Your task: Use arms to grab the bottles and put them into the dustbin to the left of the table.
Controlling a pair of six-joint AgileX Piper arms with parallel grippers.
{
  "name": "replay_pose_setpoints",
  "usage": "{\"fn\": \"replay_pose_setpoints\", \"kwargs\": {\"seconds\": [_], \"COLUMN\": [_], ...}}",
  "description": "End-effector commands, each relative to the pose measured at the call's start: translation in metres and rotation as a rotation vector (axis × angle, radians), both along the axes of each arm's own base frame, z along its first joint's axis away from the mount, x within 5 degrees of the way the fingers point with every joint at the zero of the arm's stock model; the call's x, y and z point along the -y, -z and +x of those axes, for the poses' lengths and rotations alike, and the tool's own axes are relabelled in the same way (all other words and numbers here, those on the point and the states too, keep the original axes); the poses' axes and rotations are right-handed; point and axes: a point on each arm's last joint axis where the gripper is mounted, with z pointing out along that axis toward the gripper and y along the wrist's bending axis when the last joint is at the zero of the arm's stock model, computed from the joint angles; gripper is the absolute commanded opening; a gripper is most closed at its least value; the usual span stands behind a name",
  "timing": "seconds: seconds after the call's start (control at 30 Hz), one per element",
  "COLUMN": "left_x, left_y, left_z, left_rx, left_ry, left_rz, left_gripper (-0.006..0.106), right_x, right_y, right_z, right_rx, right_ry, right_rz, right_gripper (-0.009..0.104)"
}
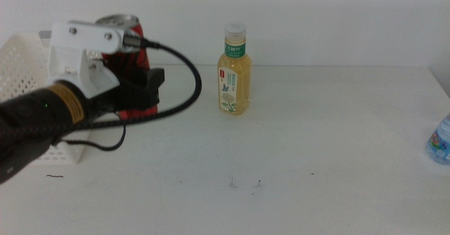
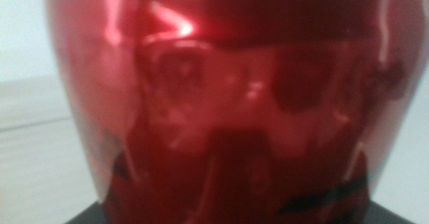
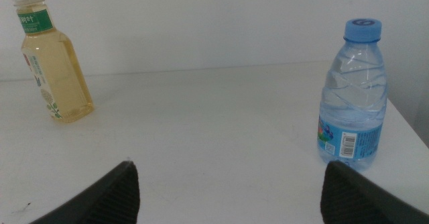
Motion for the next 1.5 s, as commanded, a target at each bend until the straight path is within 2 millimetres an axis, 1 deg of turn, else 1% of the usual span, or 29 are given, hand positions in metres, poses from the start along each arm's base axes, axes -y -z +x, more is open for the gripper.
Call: {"fn": "replay_pose_setpoints", "kwargs": {"seconds": [0.0,0.1,0.2,0.3,0.4,0.43,0.57,0.67,0.83,0.97,1.1,1.27,1.4,1.47], "left_x": [0.002,-0.003,-0.008,-0.009,-0.009,-0.011,-0.029,-0.044,-0.064,-0.087,-0.110,-0.136,-0.153,-0.163], "left_y": [-0.017,-0.022,-0.027,-0.035,-0.052,-0.060,-0.088,-0.102,-0.118,-0.117,-0.114,-0.095,-0.078,-0.067], "left_z": [0.003,0.007,0.011,0.014,0.018,0.019,0.034,0.045,0.067,0.084,0.104,0.129,0.142,0.147], "left_rx": [0.046,-0.001,-0.053,-0.104,-0.106,-0.113,-0.148,-0.200,-0.268,-0.388,-0.465,-0.549,-0.583,-0.609], "left_ry": [-0.006,-0.078,-0.131,-0.141,-0.121,-0.126,-0.168,-0.196,-0.219,-0.238,-0.242,-0.234,-0.260,-0.267], "left_rz": [-0.046,-0.058,0.001,0.072,0.120,0.122,0.154,0.203,0.278,0.312,0.270,0.223,0.225,0.230], "left_gripper": [0.041,0.041,0.041,0.041,0.041,0.041,0.041,0.041,0.041,0.041,0.041,0.041,0.041,0.041], "right_x": [0.000,0.000,0.000,0.000,0.000,0.000,0.000,0.000,0.000,0.000,0.000,0.000,0.000,0.000], "right_y": [0.000,0.000,0.000,0.000,0.000,0.000,0.000,0.000,0.000,0.000,0.000,0.000,0.000,0.000], "right_z": [0.000,0.000,0.000,0.000,0.000,0.000,0.000,0.000,0.000,0.000,0.000,0.000,0.000,0.000], "right_rx": [0.010,0.010,0.010,0.010,0.010,0.010,0.010,0.010,0.010,0.010,0.010,0.010,0.010,0.010], "right_ry": [0.001,0.001,0.001,0.001,0.001,0.001,0.001,0.001,0.001,0.001,0.001,0.001,0.001,0.001], "right_rz": [-0.013,-0.013,-0.013,-0.013,-0.013,-0.013,-0.013,-0.013,-0.013,-0.013,-0.013,-0.013,-0.013,-0.013], "right_gripper": [0.087,0.087,0.087,0.087,0.087,0.087,0.087,0.087,0.087,0.087,0.087,0.087,0.087,0.087]}}
